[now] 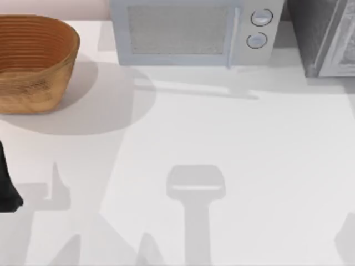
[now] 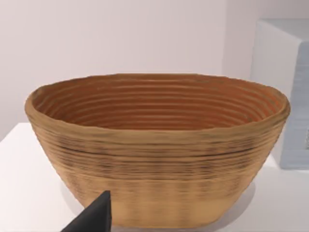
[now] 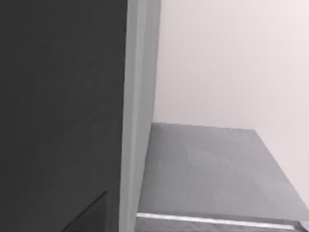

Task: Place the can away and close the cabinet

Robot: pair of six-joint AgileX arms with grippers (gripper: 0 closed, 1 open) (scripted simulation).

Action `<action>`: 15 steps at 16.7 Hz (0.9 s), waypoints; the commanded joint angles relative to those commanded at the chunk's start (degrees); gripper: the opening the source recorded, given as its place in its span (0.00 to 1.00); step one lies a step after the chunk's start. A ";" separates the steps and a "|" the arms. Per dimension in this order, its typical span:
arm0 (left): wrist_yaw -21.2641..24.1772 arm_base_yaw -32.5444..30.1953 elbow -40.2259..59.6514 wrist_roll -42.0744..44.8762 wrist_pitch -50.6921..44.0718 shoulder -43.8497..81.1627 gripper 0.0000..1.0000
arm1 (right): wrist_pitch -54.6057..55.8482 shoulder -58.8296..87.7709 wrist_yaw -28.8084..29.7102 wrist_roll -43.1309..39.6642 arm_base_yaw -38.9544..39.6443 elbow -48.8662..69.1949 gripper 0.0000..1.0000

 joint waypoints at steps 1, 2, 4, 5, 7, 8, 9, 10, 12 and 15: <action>0.00 0.00 0.00 0.00 0.00 0.00 1.00 | -0.28 0.20 3.19 0.50 4.17 0.05 1.00; 0.00 0.00 0.00 0.00 0.00 0.00 1.00 | -0.68 0.50 6.57 1.03 8.52 -0.02 1.00; 0.00 0.00 0.00 0.00 0.00 0.00 1.00 | -1.69 1.20 13.79 2.07 17.47 -0.50 1.00; 0.00 0.00 0.00 0.00 0.00 0.00 1.00 | -2.25 1.56 17.61 2.53 21.95 -0.87 1.00; 0.00 0.00 0.00 0.00 0.00 0.00 1.00 | -3.45 2.25 25.60 3.25 30.66 -1.77 1.00; 0.00 0.00 0.00 0.00 0.00 0.00 1.00 | -4.03 2.54 29.69 3.47 34.82 -2.28 1.00; 0.00 0.00 0.00 0.00 0.00 0.00 1.00 | -4.55 2.75 33.77 3.58 38.80 -2.80 1.00; 0.00 0.00 0.00 0.00 0.00 0.00 1.00 | -5.01 2.87 37.80 3.56 42.56 -3.29 1.00; 0.00 0.00 0.00 0.00 0.00 0.00 1.00 | -5.68 2.82 45.59 3.17 49.39 -4.19 1.00; 0.00 0.00 0.00 0.00 0.00 0.00 1.00 | -5.91 1.97 56.14 1.78 57.62 -4.97 1.00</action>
